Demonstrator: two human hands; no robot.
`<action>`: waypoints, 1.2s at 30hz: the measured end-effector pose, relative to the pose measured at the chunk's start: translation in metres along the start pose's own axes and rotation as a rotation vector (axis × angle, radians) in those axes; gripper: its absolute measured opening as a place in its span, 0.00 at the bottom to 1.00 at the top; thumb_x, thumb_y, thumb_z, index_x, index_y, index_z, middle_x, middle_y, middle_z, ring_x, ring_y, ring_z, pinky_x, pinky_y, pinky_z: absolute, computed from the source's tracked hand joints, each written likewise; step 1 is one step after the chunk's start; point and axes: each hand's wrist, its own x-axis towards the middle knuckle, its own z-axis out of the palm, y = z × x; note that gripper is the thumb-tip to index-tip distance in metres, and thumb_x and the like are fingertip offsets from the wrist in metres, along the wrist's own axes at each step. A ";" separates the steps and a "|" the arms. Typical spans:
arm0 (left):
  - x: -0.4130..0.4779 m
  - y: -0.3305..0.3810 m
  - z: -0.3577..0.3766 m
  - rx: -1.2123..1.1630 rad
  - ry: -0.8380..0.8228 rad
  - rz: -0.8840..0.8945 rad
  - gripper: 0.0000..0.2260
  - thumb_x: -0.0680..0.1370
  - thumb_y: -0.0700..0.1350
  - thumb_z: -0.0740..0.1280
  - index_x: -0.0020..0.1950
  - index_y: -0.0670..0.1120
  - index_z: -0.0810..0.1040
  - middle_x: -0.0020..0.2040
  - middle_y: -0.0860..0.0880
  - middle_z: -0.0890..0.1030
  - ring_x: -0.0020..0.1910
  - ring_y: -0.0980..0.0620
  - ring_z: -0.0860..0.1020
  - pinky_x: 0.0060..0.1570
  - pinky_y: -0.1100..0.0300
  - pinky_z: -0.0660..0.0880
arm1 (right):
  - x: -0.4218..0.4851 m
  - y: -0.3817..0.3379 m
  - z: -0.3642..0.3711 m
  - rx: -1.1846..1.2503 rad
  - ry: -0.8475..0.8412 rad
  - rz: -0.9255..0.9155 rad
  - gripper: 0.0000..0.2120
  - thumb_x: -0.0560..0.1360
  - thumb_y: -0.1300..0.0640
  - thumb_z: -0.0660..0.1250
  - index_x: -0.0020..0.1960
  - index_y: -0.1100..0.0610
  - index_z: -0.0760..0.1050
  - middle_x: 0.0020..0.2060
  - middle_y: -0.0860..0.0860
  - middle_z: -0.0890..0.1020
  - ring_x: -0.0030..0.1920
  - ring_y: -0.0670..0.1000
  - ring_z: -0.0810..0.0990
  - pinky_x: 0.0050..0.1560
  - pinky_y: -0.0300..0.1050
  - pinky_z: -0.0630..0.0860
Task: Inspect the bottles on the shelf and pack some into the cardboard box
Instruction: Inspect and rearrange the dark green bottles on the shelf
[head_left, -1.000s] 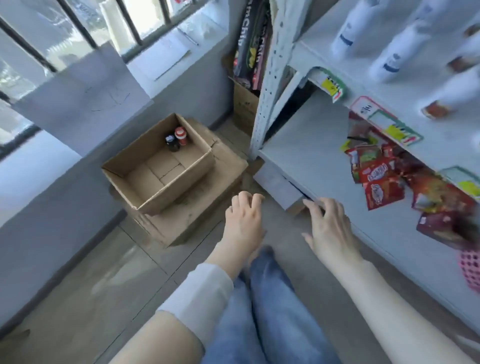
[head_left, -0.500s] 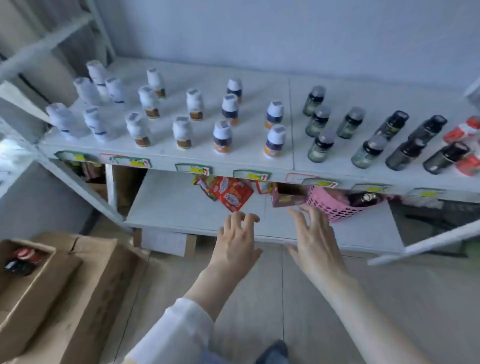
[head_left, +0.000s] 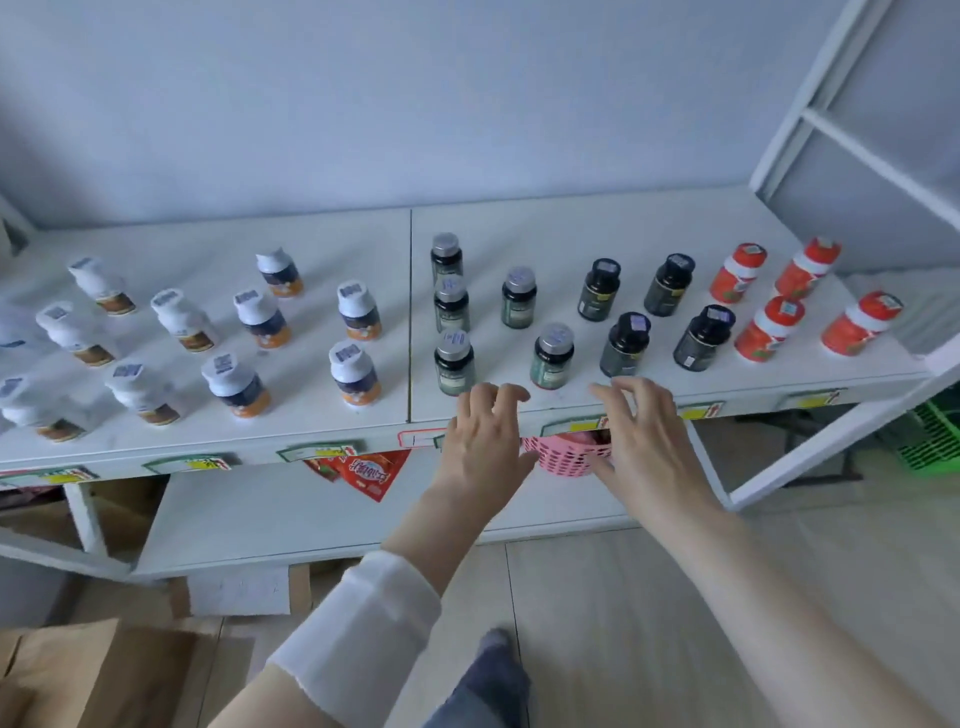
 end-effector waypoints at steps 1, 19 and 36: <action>0.014 0.001 0.001 -0.012 0.007 0.004 0.26 0.73 0.50 0.70 0.67 0.47 0.63 0.62 0.45 0.66 0.63 0.45 0.65 0.61 0.54 0.65 | 0.009 0.006 0.000 -0.005 0.000 -0.002 0.34 0.55 0.63 0.81 0.58 0.65 0.73 0.53 0.66 0.75 0.52 0.68 0.75 0.45 0.60 0.77; 0.142 0.009 0.039 -0.424 0.109 -0.219 0.19 0.73 0.45 0.71 0.62 0.42 0.73 0.55 0.46 0.76 0.56 0.48 0.73 0.54 0.62 0.69 | 0.103 0.082 0.008 0.176 -0.019 -0.091 0.29 0.61 0.63 0.77 0.60 0.65 0.72 0.53 0.63 0.75 0.52 0.65 0.75 0.45 0.53 0.77; 0.112 0.018 -0.002 -1.434 -0.009 -0.326 0.14 0.75 0.47 0.64 0.60 0.50 0.74 0.50 0.51 0.81 0.49 0.54 0.80 0.48 0.61 0.78 | 0.104 0.065 0.000 0.986 -0.019 -0.024 0.19 0.66 0.61 0.74 0.54 0.56 0.73 0.53 0.52 0.74 0.55 0.48 0.76 0.50 0.34 0.76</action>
